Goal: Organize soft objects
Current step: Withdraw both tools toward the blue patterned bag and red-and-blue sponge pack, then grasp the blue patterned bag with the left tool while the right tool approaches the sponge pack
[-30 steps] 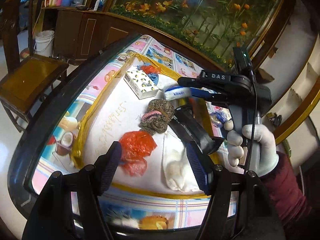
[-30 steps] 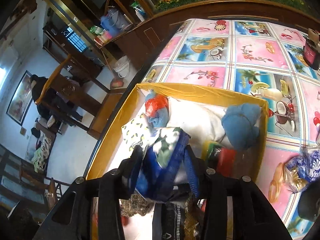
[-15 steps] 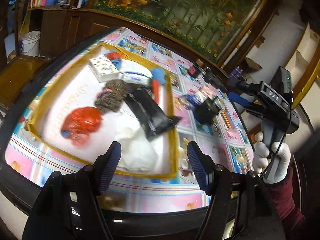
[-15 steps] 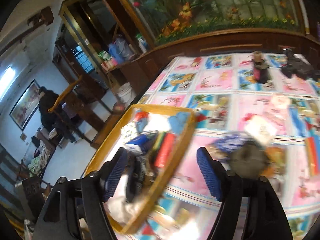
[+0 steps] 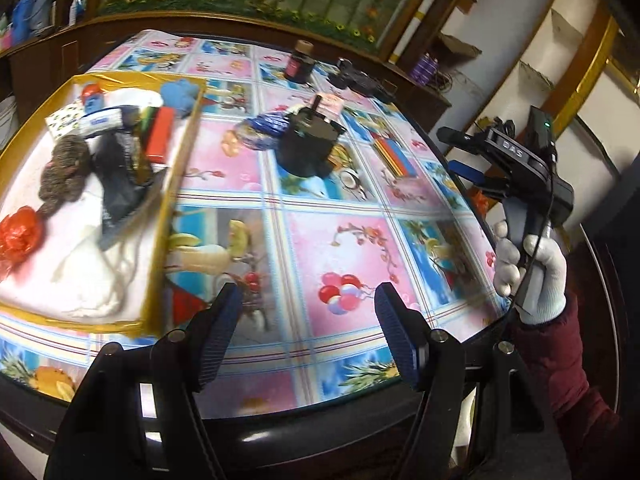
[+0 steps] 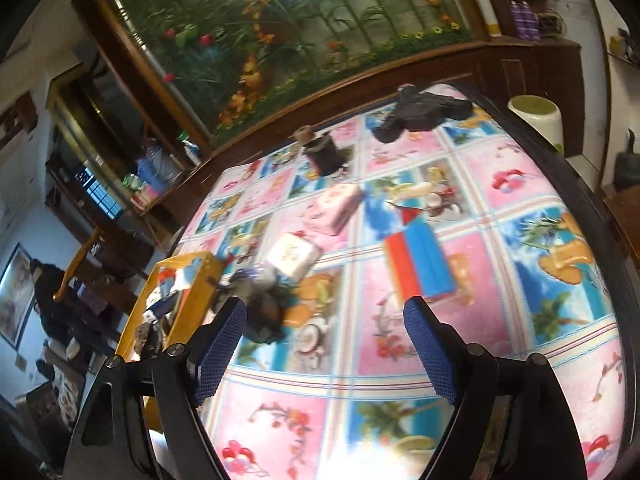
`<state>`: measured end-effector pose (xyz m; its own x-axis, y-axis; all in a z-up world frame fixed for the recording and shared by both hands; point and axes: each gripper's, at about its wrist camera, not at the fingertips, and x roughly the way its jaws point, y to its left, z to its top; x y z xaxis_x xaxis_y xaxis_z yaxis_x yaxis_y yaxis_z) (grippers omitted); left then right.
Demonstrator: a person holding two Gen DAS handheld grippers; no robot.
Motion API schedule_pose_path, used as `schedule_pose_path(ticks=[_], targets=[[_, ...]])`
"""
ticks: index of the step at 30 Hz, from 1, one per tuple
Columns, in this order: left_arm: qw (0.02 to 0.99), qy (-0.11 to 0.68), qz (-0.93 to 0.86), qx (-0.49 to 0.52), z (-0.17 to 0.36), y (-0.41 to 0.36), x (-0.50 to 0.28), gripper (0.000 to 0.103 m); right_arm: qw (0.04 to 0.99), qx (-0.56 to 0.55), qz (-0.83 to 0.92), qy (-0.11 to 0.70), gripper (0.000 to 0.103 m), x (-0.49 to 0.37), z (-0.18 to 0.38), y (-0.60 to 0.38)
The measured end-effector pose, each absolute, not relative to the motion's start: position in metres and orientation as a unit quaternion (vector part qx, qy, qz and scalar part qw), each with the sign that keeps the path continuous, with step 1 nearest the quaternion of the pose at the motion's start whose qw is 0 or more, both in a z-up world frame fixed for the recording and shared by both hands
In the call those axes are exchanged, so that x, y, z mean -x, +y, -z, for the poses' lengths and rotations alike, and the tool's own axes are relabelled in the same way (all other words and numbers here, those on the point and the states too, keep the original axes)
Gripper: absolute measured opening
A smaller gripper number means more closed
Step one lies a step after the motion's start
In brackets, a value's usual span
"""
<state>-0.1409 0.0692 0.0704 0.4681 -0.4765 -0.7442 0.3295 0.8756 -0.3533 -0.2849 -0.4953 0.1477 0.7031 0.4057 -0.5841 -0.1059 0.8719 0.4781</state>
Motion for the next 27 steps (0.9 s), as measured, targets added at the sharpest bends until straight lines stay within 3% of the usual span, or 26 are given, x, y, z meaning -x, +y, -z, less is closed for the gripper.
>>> schedule_pose_path(ticks=[8,17,21,27], targets=[[0.855,0.461,0.226,0.08,-0.079,0.065,0.112,0.068,0.885,-0.239,-0.107,0.384,0.082,0.251,-0.131,-0.522],[0.863,0.456,0.197,0.089,-0.096,0.066,0.024,0.068,0.882,-0.266,-0.103,0.375,0.082,0.184,-0.12,-0.49],[0.862,0.465,0.19,0.066,-0.088,0.057,-0.017,0.068,0.887,-0.246,-0.098,0.378,0.082,0.174,-0.1,-0.49],[0.83,0.509,0.199,0.115,-0.064,0.043,-0.081,0.068,0.88,-0.263,-0.098,0.383,0.083,0.173,-0.092,-0.493]])
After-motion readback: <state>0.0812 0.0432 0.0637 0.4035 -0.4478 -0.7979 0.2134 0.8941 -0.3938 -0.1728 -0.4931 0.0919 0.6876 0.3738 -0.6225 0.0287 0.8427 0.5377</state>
